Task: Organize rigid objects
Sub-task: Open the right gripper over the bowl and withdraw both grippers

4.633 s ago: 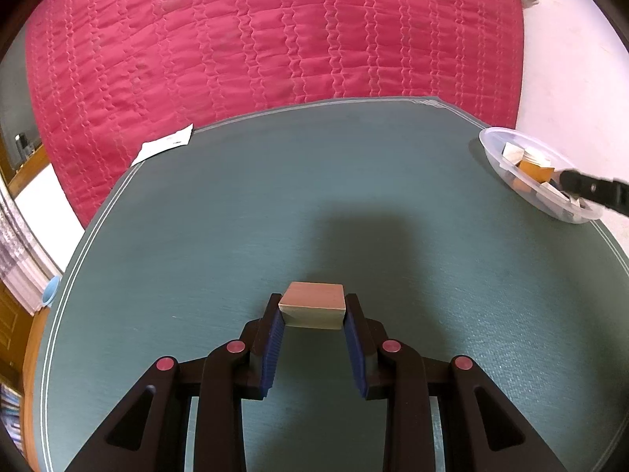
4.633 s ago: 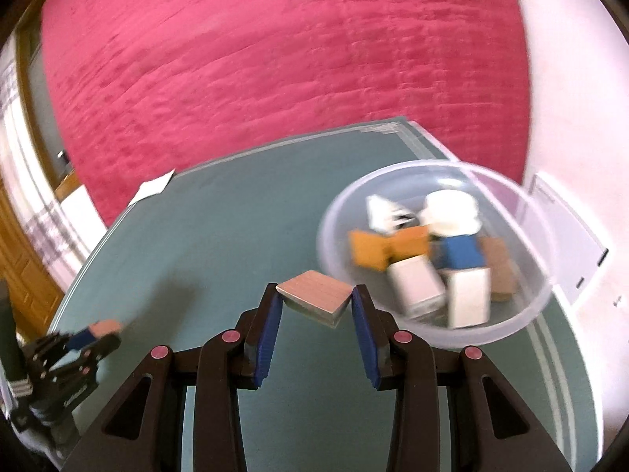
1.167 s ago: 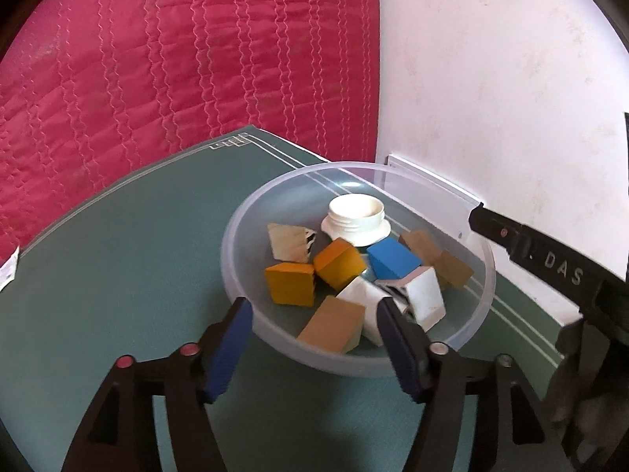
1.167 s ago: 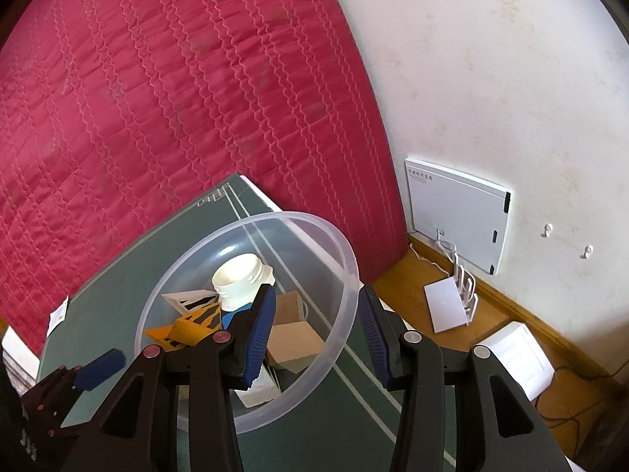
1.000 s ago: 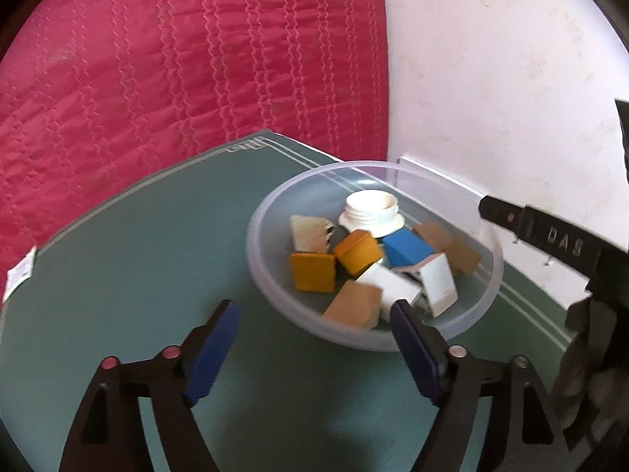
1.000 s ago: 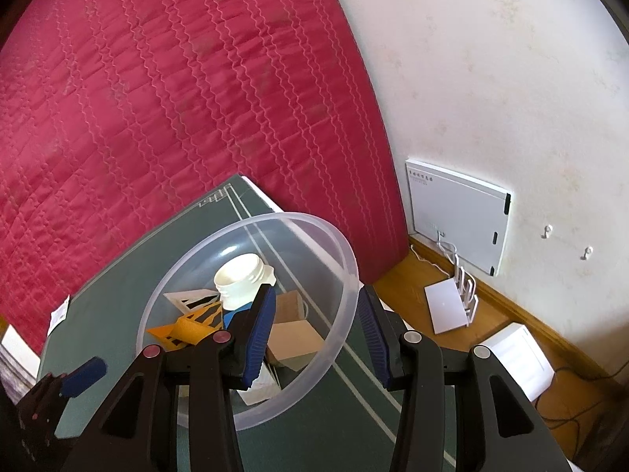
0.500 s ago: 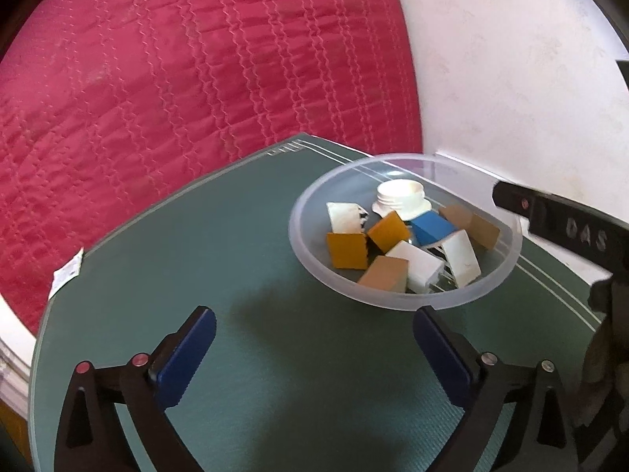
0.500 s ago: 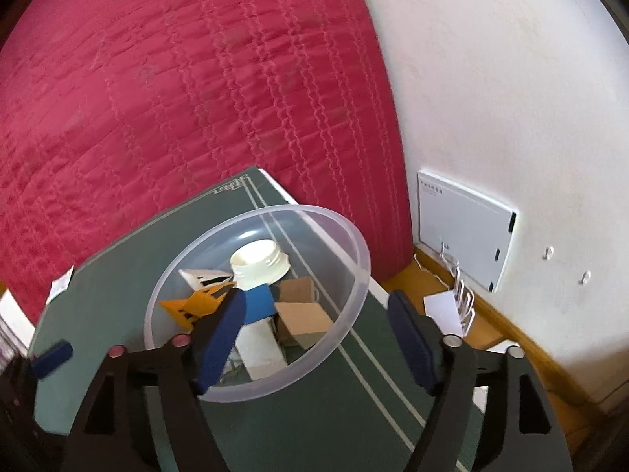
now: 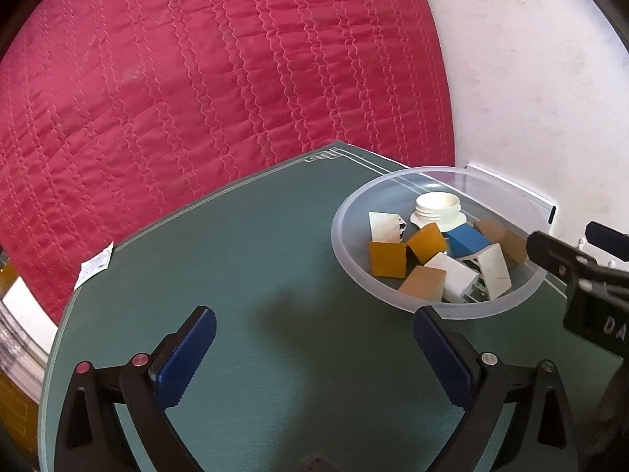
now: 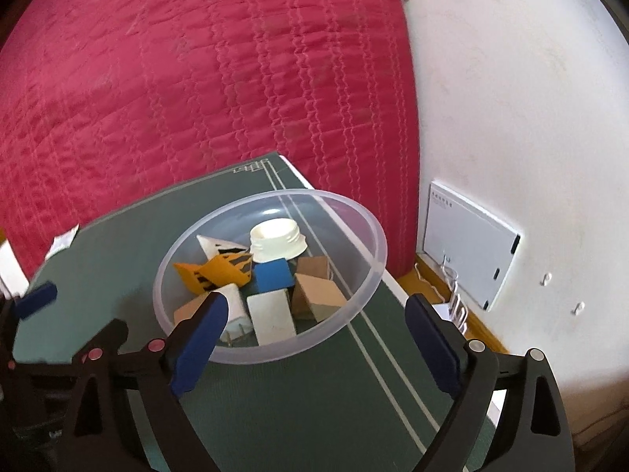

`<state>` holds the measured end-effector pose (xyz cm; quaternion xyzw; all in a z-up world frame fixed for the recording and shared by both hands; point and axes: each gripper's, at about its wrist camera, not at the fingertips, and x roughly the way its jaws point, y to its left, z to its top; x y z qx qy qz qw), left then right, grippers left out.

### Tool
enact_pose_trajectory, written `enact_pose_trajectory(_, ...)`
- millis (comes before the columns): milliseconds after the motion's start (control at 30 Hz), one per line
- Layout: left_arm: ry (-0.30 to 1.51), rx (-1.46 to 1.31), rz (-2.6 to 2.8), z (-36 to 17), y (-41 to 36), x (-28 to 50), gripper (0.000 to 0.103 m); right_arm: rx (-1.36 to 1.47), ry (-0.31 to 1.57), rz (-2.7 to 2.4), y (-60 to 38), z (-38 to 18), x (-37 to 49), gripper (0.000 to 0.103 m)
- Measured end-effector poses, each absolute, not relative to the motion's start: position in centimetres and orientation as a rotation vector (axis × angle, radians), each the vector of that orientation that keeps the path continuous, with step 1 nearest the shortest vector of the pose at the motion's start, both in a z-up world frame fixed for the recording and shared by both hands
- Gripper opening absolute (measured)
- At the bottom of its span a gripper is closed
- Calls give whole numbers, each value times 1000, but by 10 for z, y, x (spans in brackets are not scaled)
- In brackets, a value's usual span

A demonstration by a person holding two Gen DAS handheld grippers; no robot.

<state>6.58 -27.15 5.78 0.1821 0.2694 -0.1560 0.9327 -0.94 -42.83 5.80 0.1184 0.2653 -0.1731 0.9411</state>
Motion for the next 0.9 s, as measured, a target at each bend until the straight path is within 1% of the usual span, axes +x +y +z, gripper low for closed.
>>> enact_pose_trajectory(233,538,394,-292,56,-272,64,102,148,547,-338,-410,56,-11,93)
enact_pose_trajectory(533,488,420,-252,58,-272,60,102,130,536,-375,-413,57,-12,93)
enact_pose_trajectory(900,489,429,-256,56,-273,58,102,136,543,-381,-416,56,-11,93)
